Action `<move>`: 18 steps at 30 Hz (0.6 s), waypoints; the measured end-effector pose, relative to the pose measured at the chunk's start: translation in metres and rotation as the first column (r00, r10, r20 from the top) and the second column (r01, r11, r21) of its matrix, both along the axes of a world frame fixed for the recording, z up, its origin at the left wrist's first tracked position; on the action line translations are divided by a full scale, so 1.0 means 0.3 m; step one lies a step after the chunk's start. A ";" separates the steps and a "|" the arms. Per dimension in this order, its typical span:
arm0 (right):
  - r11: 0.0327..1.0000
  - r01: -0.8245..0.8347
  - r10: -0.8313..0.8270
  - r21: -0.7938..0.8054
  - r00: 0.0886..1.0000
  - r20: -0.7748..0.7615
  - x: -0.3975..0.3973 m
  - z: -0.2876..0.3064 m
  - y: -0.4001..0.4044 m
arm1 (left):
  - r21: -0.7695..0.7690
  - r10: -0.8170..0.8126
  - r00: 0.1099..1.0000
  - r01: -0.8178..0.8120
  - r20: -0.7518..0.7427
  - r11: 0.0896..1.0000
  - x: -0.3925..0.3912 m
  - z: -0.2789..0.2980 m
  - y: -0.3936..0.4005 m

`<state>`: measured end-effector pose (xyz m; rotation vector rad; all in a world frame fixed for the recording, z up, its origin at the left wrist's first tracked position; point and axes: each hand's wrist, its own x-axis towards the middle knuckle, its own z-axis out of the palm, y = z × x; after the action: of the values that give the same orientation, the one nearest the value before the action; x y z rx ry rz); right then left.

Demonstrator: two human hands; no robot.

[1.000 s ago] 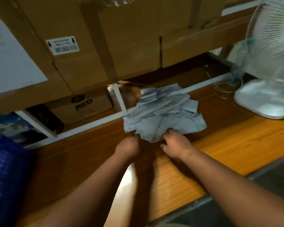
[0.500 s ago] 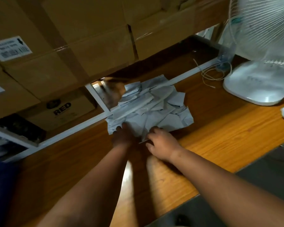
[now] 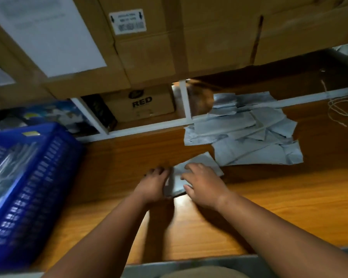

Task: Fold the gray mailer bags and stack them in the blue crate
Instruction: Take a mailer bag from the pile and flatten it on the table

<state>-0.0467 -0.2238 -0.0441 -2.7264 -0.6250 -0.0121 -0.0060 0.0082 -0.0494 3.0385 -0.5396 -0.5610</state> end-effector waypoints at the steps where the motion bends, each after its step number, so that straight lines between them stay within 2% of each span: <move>1: 1.000 -0.030 0.030 0.001 1.000 -0.004 -0.019 -0.009 0.053 | -0.002 -0.010 1.000 0.010 -0.005 1.000 -0.031 0.011 0.062; 5: 0.991 -0.128 0.128 -0.028 0.992 -0.002 -0.111 -0.069 0.265 | -0.001 -0.038 0.999 0.038 0.027 0.999 -0.185 0.026 0.291; 8: 0.986 -0.161 0.159 -0.043 0.987 -0.029 -0.162 -0.110 0.399 | -0.035 -0.102 0.988 0.107 0.111 0.994 -0.287 0.014 0.427; 11: 0.983 -0.173 0.169 -0.063 0.984 -0.056 -0.181 -0.123 0.519 | -0.071 -0.141 0.981 0.152 0.132 0.986 -0.339 -0.004 0.536; 15: 0.982 -0.145 0.135 -0.119 0.987 -0.088 -0.162 -0.125 0.641 | -0.101 -0.099 0.983 0.115 0.156 0.988 -0.362 -0.001 0.610; 18: 0.981 -0.103 0.095 -0.163 0.994 -0.059 -0.156 -0.129 0.689 | -0.153 -0.020 0.972 0.058 0.236 0.987 -0.373 -0.040 0.611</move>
<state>-0.0935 -0.0172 -0.0829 -2.8401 -0.7781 0.1399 -0.1178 0.1914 -0.0614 2.9622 -0.6186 -0.1505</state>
